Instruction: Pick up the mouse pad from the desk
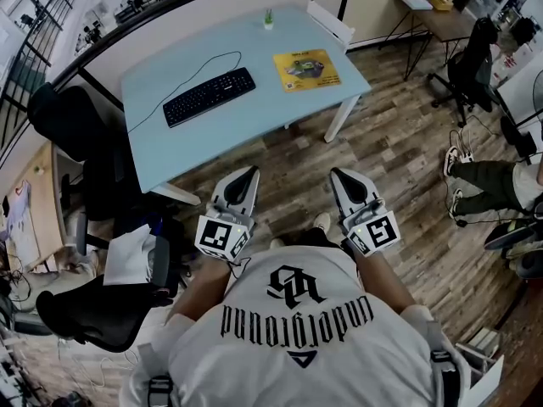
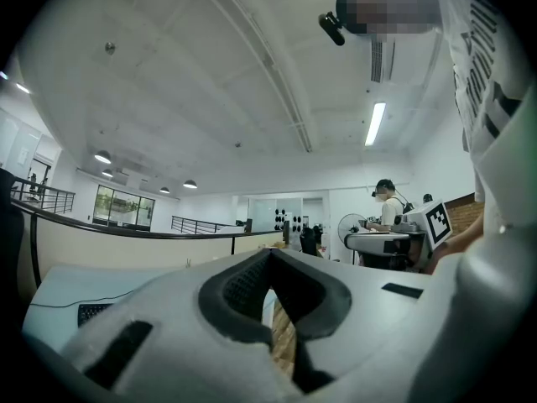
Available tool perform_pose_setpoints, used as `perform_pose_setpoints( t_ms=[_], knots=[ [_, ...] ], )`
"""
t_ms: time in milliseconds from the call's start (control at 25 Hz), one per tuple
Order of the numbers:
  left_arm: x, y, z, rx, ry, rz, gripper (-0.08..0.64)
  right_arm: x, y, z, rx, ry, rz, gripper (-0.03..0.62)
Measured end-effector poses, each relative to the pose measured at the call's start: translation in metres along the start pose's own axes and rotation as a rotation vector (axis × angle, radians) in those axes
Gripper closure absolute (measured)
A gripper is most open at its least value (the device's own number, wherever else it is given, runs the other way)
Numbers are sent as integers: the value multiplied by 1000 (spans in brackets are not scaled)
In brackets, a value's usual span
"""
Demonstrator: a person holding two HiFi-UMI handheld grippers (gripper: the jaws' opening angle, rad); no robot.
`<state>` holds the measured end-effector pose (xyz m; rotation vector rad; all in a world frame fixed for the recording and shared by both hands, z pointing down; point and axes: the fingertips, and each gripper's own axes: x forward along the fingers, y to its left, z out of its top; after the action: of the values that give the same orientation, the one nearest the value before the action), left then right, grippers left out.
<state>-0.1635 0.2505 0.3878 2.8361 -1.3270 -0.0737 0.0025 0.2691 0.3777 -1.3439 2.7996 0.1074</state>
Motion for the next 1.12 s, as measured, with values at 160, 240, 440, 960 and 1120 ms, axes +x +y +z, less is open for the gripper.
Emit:
perform_pose_setpoints(
  t_ms=[160, 240, 440, 960, 1120],
  knots=[
    [6, -1, -3, -4, 7, 7, 552, 0, -9, -2, 15, -8, 4, 589],
    [11, -1, -4, -6, 13, 12, 552, 1, -15, -4, 44, -13, 15, 588],
    [25, -4, -10, -14, 26, 26, 552, 2, -36, -9, 53, -2, -13, 583],
    [106, -19, -27, -14, 65, 60, 552, 10, -122, -32, 80, 49, 18, 400],
    [135, -24, -33, -14, 70, 69, 552, 12, -150, -37, 72, 56, 39, 345]
  ],
)
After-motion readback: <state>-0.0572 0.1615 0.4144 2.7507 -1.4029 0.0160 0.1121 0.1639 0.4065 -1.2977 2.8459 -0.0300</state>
